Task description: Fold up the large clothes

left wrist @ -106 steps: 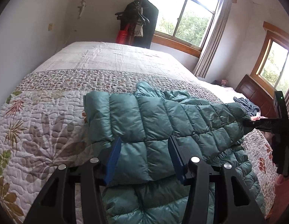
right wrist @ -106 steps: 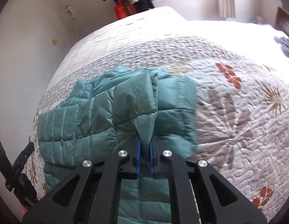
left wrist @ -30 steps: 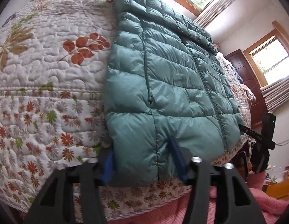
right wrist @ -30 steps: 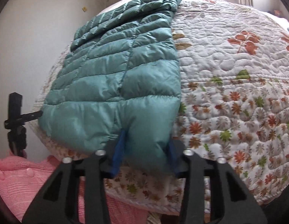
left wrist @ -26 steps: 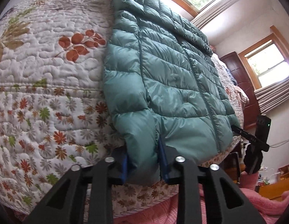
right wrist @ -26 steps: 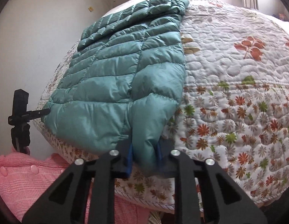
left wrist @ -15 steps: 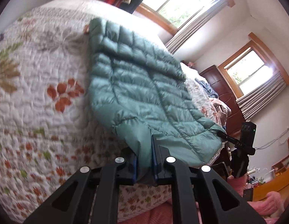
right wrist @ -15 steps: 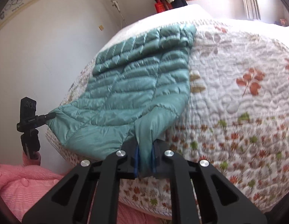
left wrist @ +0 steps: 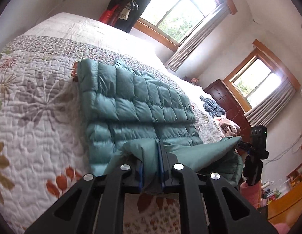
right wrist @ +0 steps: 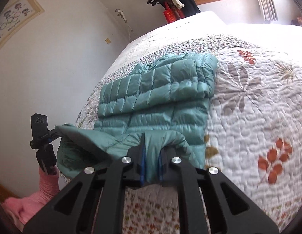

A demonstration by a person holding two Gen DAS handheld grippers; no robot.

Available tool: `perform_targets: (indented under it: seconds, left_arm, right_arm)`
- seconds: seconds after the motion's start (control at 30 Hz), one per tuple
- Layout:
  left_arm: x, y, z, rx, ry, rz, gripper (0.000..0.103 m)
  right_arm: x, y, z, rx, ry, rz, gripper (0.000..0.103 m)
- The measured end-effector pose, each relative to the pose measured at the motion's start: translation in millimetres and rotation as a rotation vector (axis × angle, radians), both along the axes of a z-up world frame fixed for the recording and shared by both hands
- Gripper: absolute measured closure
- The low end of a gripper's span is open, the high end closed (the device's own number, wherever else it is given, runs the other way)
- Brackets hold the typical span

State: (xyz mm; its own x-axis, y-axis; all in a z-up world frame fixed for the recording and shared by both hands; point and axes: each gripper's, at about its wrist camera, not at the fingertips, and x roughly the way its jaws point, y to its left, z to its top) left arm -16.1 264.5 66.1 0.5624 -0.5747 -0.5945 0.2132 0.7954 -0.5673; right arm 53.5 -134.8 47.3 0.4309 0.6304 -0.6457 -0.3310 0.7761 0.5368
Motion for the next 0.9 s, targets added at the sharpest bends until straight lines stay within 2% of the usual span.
perform_targets:
  seconds: [0.2,0.37,0.47,0.57,0.67,0.7,0.73,0.77,0.8,0.83,0.9]
  left_arm:
    - [68,15,-25,-0.064,0.077,0.02,0.091]
    - [105,18,-38,-0.056,0.107,0.03,0.09]
    - [124,20,-44,-0.056,0.127,0.038,0.086]
    - [136,28,-49,-0.098,0.149,0.049,0.085]
    - [135,37,-45,-0.154,0.14,0.051,0.082]
    - [132,41,-42,-0.169,0.129,0.054,0.081]
    - [130,44,-39,-0.177,0.118,0.062,0.077]
    - [125,48,-36,-0.18,0.105,0.074,0.069]
    - [120,54,-31,-0.178,0.085,0.1,0.064]
    - [116,60,-28,-0.17,0.066,0.128,0.058]
    - [106,68,-22,-0.138,0.034,0.165,0.057]
  right_arm:
    - [70,5,-19,0.02,0.092,-0.018,0.095]
    - [116,5,-44,0.034,0.167,-0.044,0.095]
    - [133,3,-55,0.043,0.2,-0.058,0.094]
    - [143,-2,-63,0.057,0.221,-0.085,0.089]
    - [143,-13,-63,0.082,0.212,-0.112,0.08]
    - [141,-18,-61,0.083,0.2,-0.123,0.07]
    - [140,-22,-59,0.079,0.192,-0.14,0.051]
    - [138,-28,-56,0.065,0.173,-0.171,0.041]
    - [135,-34,-51,0.043,0.14,-0.204,0.037]
    - [132,-39,-49,0.038,0.121,-0.212,0.037]
    - [128,-47,-46,0.069,0.113,-0.205,0.037]
